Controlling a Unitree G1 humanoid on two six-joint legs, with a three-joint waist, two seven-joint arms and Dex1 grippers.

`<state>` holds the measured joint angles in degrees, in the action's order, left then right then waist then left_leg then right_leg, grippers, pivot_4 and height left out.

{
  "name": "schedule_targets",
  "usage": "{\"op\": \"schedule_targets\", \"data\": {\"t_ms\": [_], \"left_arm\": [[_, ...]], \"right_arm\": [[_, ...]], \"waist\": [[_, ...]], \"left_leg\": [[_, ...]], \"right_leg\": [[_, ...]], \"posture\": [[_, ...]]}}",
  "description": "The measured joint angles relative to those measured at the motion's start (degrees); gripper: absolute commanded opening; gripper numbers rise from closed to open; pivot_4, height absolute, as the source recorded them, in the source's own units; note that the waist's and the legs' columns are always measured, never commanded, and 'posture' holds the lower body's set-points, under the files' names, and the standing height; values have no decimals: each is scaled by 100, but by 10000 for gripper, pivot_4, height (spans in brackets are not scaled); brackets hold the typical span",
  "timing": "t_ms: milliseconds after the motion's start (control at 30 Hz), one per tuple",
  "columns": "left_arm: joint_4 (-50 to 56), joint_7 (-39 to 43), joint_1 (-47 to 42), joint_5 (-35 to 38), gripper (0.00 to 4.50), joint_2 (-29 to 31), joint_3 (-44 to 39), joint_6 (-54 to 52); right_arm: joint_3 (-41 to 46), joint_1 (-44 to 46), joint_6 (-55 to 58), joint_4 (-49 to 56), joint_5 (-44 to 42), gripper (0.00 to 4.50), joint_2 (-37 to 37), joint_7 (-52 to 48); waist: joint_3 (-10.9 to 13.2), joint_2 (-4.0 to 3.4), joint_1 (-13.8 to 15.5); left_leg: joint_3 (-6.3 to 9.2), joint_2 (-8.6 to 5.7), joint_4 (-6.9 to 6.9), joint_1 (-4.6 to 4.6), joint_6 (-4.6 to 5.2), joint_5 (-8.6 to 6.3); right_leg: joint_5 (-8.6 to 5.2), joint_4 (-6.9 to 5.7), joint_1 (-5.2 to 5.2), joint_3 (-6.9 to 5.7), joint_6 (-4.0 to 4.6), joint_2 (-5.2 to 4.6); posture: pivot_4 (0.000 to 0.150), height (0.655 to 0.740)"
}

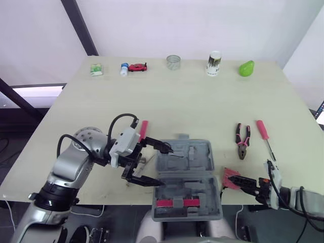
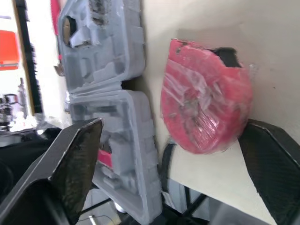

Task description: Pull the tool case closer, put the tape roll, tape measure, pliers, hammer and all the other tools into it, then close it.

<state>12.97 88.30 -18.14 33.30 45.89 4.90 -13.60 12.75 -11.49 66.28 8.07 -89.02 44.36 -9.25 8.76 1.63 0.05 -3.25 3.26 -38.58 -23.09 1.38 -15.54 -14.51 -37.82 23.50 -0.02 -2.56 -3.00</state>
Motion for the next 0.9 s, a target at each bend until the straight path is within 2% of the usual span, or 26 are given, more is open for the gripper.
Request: {"op": "schedule_targets", "data": {"t_ms": [100, 333, 433, 500, 600, 700, 900], "left_arm": [[3, -12, 22, 40, 45000, 11, -50, -40], [335, -121, 130, 303, 45000, 202, -285, -397], [424, -116, 145, 461, 45000, 287, -401, -535], [425, -113, 145, 472, 45000, 312, -427, -546], [428, -106, 144, 469, 45000, 330, -432, -544], [438, -107, 142, 470, 45000, 329, -432, -541], [546, -106, 174, 521, 45000, 363, -455, -563]], "right_arm": [[192, -181, 13, 114, 357, 44111, 265, -286], [493, -643, -1853, 1036, 2748, 44111, 916, -2472], [-31, -818, -3487, 1122, 4414, 44111, 940, -3550], [-194, -814, -3866, 1095, 4761, 44111, 924, -3769], [-810, -533, -5200, 680, 5967, 44111, 894, -4351], [-1229, -203, -5985, 201, 6649, 44111, 609, -4669], [-1472, 93, -6496, -335, 7116, 44111, 249, -4836]], "waist": [[0, 0, 24], [4, -10, 21], [4, -10, 51], [5, -11, 57], [5, -9, 52], [5, -10, 60], [7, -12, 63]], "left_leg": [[-1, 0, 0, 1, 0, 0], [0, 1, 1, 9, 0, 0], [-5, 1, 0, 9, 0, 0], [-7, 1, 0, 10, 0, 0], [-20, 1, 0, 14, 0, 0], [-34, 1, 0, 14, -1, 0], [-41, 1, -1, 15, -1, 1]], "right_leg": [[0, 0, 0, 1, 0, 0], [-1, -2, 0, 6, -2, 7], [-2, 0, 0, 7, -3, 7], [-2, -1, 0, 9, -2, 6], [-2, -1, 0, 13, -2, 7], [-2, -3, 0, 13, 0, 7], [-2, -4, 0, 15, 1, 7]], "posture": [[1500, 7400], [1500, 7400], [1500, 7400], [1500, 7400], [1500, 7400], [1500, 7400], [1500, 7400]]}}
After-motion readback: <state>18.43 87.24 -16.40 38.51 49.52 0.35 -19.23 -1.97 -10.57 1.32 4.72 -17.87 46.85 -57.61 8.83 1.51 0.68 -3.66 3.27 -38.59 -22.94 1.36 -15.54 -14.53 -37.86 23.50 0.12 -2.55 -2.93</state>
